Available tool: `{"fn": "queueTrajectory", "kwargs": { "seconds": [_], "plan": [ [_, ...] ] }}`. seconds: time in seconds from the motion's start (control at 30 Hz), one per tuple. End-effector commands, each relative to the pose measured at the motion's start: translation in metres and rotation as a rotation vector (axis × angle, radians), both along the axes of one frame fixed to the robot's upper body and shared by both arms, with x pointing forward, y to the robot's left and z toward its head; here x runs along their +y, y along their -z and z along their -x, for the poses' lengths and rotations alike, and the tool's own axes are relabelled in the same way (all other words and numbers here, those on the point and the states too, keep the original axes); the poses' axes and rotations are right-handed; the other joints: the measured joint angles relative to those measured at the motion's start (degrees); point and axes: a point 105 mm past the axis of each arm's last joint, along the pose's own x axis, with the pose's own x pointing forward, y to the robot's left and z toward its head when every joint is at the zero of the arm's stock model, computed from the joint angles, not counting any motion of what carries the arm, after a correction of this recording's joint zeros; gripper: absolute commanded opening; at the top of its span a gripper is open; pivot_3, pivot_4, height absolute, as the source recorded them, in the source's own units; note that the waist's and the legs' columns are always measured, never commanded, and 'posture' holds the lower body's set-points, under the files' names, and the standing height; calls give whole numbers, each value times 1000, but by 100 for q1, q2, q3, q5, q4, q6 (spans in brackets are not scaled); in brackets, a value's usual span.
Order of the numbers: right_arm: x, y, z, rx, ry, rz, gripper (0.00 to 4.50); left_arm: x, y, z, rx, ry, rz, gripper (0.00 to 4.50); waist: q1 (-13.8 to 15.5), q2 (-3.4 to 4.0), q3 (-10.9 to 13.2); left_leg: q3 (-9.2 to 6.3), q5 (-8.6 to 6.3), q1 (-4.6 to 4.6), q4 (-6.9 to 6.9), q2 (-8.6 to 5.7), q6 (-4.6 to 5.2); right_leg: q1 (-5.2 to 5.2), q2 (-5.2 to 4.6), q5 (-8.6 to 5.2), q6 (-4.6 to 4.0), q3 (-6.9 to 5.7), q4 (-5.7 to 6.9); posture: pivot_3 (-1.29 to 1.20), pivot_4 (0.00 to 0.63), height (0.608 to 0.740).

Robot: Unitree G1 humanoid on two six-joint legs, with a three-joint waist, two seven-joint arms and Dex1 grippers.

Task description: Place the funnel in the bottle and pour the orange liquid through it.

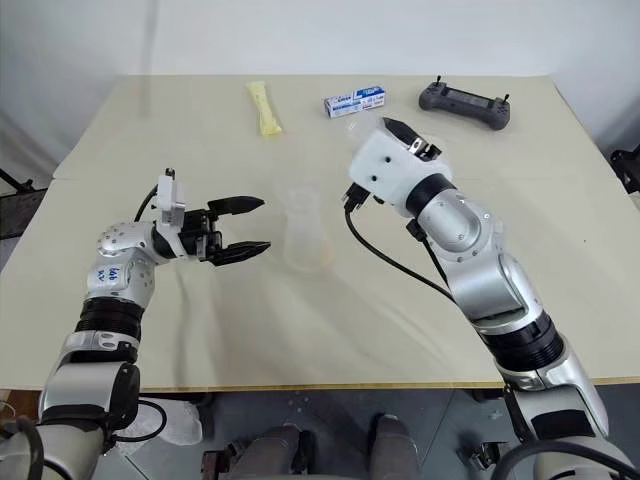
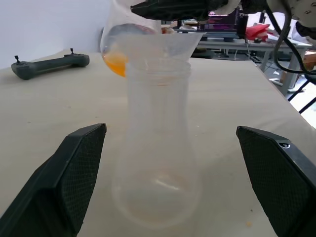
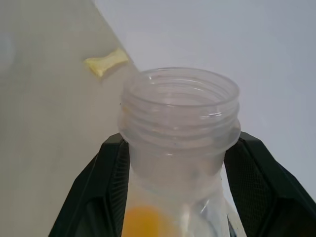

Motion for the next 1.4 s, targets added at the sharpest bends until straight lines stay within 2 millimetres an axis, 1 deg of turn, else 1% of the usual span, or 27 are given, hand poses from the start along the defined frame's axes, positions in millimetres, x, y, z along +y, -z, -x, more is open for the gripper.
{"fn": "queueTrajectory", "kwargs": {
  "seconds": [0.03,0.2,0.3,0.4,0.53,0.83,0.97,1.23,1.4],
  "plan": [
    [15,-21,9,-130,-35,84,2374,12,-12,2,-43,-13,-4,4500,-12,0,0,1,0,-2,0,0,0,-3,0,0,0,1,0,0,150,740],
    [35,-21,11,-190,-77,197,2374,13,-11,3,-49,-24,-8,4500,-25,0,0,1,0,-3,1,-3,0,-20,-6,0,0,2,30,0,150,740],
    [42,-19,12,-231,-94,274,2374,13,-9,4,-46,-25,-6,4500,-52,0,0,0,0,-4,0,-4,0,-27,-6,0,0,3,39,0,150,740],
    [45,-19,14,-266,-105,333,2374,13,-9,5,-45,-27,-3,4500,-80,0,0,-1,0,-4,0,-4,0,-27,-7,0,0,3,40,0,150,740],
    [48,-17,16,-325,-113,424,2374,14,-8,5,-43,-33,-5,4500,-95,0,0,-1,0,-4,-1,-4,-1,-30,-6,0,0,3,40,0,150,740],
    [52,-9,18,-382,-130,534,2374,12,-9,4,-44,-34,1,4500,-93,0,0,0,0,-5,-1,-3,-1,-30,-7,0,0,3,41,0,150,740],
    [51,-7,16,-399,-119,565,2374,11,-9,4,-44,-32,5,4500,-93,0,0,0,0,-5,-1,-3,-1,-30,-7,0,0,3,41,0,150,740],
    [51,-9,14,-439,-104,608,2374,15,-9,8,-33,-27,4,4500,-94,0,0,0,0,-4,-1,-3,-1,-30,-6,0,0,3,41,0,150,740],
    [50,-19,12,-506,-78,621,2374,18,-10,9,-26,-25,-3,4500,-95,0,0,1,0,-4,0,-3,-1,-30,-6,0,0,3,42,0,150,740]
  ]
}}
